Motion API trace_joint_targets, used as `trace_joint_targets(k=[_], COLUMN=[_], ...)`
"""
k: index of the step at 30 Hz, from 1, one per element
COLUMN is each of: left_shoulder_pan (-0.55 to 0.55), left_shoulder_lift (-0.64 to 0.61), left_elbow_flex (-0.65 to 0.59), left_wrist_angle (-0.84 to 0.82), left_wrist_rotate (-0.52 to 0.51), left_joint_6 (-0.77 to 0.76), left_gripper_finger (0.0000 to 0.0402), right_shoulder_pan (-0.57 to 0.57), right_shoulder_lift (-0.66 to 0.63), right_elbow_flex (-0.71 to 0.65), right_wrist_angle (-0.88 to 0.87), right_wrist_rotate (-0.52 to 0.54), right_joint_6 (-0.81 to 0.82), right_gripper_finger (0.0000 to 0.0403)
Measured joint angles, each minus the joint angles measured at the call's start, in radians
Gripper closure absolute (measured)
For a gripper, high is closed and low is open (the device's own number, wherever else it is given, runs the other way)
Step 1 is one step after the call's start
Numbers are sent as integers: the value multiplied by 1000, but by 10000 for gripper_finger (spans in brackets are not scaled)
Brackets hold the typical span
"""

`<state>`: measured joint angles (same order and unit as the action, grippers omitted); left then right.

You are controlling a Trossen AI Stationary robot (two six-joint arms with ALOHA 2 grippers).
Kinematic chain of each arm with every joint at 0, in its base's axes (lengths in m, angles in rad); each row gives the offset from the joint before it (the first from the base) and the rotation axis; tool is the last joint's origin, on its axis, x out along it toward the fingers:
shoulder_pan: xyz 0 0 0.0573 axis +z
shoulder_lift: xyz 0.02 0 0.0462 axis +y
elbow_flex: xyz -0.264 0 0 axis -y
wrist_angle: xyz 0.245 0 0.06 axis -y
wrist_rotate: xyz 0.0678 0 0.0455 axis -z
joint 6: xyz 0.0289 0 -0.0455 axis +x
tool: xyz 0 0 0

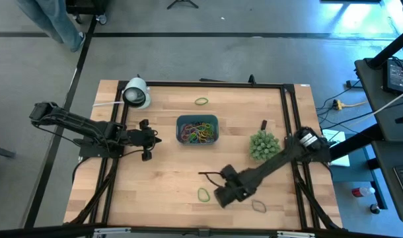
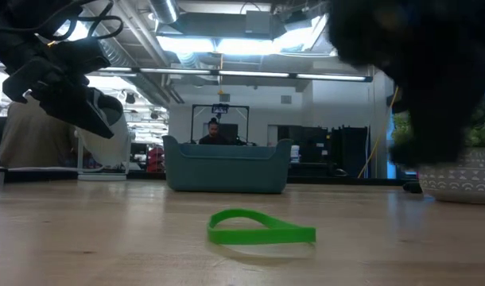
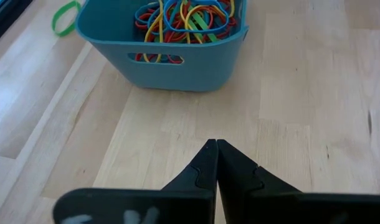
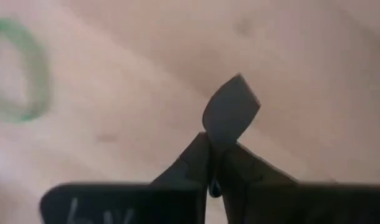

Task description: Pick and place rubber bands into bin

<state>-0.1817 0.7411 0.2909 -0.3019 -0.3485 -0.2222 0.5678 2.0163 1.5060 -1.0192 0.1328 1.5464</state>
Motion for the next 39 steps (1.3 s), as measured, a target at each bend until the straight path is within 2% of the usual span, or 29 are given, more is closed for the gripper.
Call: trace_joint_targets(k=[5,9,16,22,29,39], left_shoulder_pan=[0,0,0,0,0,0], left_shoulder_lift=[0,0,0,0,0,0], left_elbow_flex=[0,0,0,0,0,0], left_wrist_angle=[3,12,11,12,14,14], left_wrist_rotate=[0,1,1,0,1,5], left_joint_6=[31,53,74,97,97,96], left_gripper_finger=[400,398,399,400,399,400], right_shoulder_pan=[-129,-254,-473,-599,-651,-657], right_shoulder_lift=[0,-3,-4,36,147,130], right_elbow_flex=[141,231,274,274,272,273], right_wrist_angle=[-9,-2,70,104,131,144], right_wrist_rotate=[84,103,106,86,49,31], right_joint_6=[-289,-478,-753,-874,-975,-1003], right_gripper_finger=[394,396,397,397,380,282])
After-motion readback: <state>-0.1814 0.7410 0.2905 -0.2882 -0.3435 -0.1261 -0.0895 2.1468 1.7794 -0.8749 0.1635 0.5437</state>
